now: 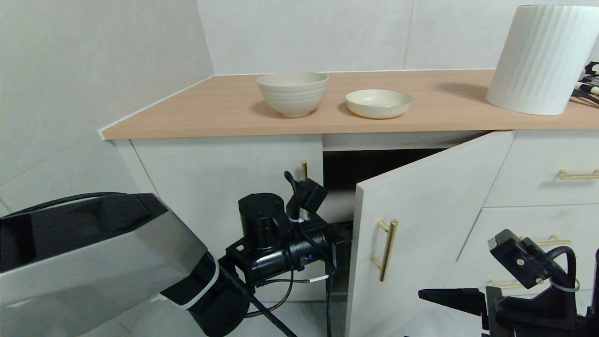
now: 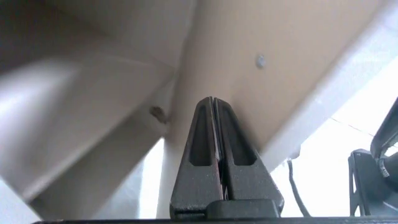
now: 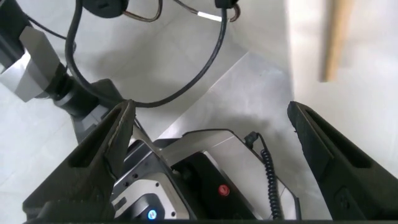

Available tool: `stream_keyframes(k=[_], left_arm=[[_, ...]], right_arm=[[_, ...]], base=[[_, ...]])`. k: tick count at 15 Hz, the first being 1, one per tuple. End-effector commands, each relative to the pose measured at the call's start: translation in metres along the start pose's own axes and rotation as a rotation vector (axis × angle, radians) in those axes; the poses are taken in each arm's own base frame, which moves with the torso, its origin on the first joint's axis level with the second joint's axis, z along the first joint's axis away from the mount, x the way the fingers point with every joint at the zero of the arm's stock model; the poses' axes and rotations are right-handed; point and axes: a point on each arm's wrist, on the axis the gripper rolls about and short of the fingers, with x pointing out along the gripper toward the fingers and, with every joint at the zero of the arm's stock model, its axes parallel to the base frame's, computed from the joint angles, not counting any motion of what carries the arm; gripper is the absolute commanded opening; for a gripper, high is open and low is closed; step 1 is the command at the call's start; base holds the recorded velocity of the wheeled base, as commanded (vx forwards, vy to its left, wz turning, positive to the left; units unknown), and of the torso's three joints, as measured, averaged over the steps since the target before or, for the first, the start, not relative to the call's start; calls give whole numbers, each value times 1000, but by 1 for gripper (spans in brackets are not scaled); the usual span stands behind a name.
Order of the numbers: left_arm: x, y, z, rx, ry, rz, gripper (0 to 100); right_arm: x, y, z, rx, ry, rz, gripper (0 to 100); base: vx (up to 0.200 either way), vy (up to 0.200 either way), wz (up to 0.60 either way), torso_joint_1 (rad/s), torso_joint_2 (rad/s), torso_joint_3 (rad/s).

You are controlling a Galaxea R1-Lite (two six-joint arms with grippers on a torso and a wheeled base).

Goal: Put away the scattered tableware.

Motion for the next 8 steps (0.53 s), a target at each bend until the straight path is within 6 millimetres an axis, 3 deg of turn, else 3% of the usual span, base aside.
stream_keyframes(k=[1, 8], left_arm=[[1, -1, 2, 1, -3, -1, 0], [21, 0, 13, -10, 22, 5, 0]], right_arm=[[-1, 0, 0, -1, -3, 1, 100], [-2, 1, 0, -10, -6, 1, 100]], base=[[-200, 0, 0, -2, 2, 17], [0, 0, 0, 0, 0, 0]])
